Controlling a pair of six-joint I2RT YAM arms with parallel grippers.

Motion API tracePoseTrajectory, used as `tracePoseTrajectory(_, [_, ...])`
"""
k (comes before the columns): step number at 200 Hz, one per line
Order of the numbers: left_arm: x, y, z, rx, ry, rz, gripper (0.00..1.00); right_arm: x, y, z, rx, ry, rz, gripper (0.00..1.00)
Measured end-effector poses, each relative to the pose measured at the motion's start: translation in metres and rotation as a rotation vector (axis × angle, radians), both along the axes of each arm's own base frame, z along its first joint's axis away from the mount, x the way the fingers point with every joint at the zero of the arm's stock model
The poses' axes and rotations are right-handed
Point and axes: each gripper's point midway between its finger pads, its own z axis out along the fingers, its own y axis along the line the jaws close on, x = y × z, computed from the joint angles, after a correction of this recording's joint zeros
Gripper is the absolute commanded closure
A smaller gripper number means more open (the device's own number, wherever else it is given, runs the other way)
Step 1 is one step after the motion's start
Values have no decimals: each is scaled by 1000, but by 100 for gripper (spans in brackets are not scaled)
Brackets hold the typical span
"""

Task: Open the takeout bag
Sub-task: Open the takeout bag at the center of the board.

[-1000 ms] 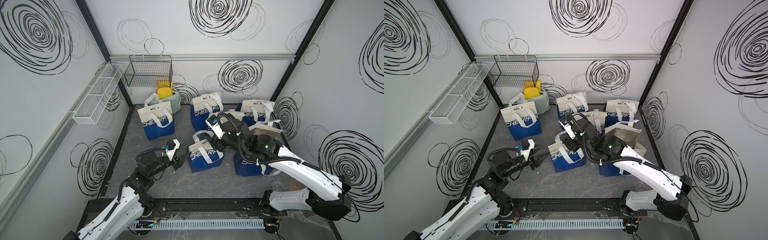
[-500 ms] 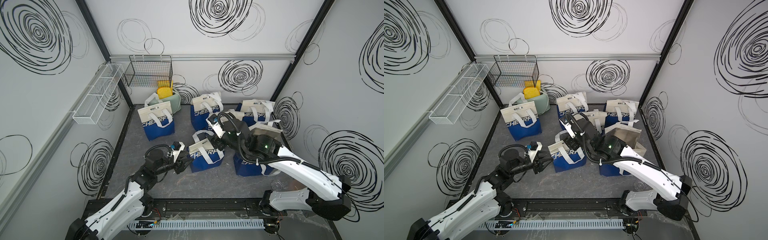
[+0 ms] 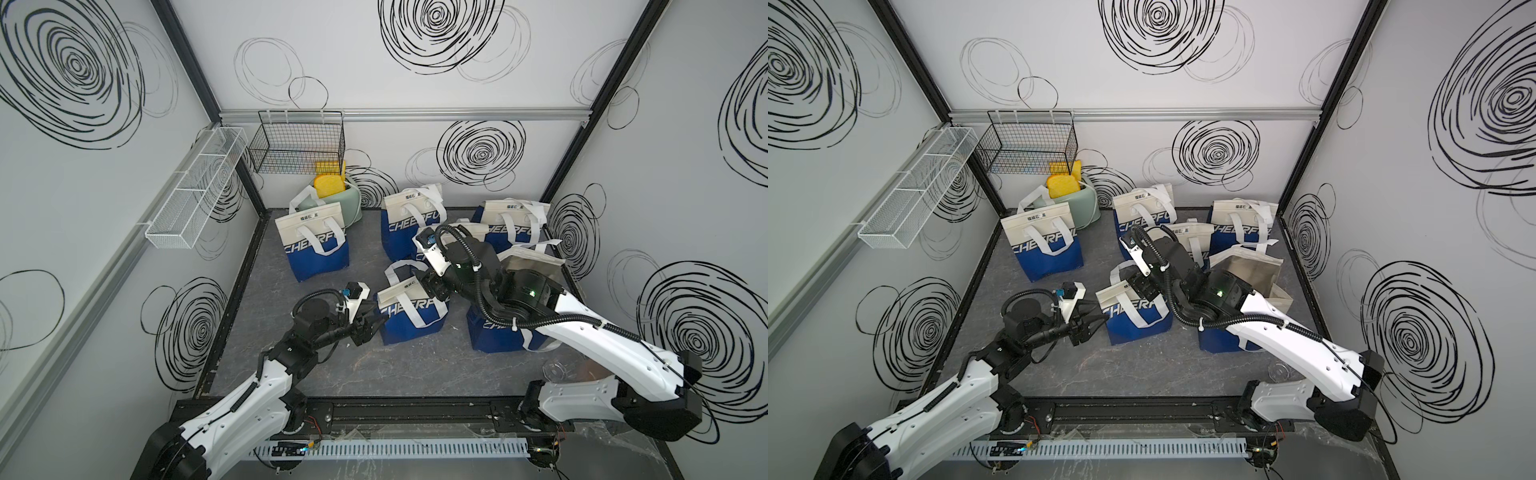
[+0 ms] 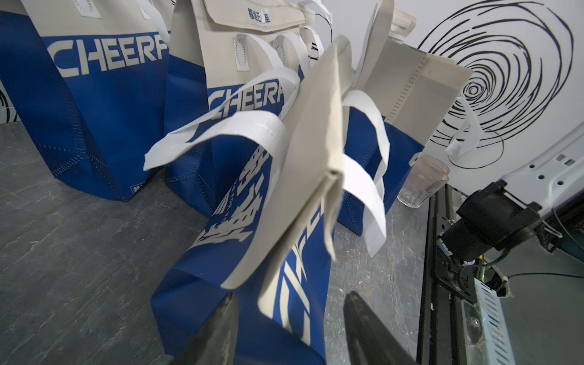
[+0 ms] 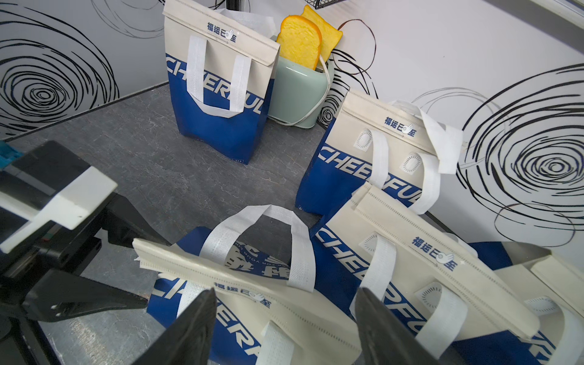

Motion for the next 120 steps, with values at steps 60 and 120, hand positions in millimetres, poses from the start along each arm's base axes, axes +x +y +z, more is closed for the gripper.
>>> tracePoseTrajectory(60, [3,-11,-14,9,40,-32,45,-2,1,0,3,1,2,28])
tracePoseTrajectory(120, [1,-15,5,-31,-27,-41,47,-2,2,0,4,0,-1,28])
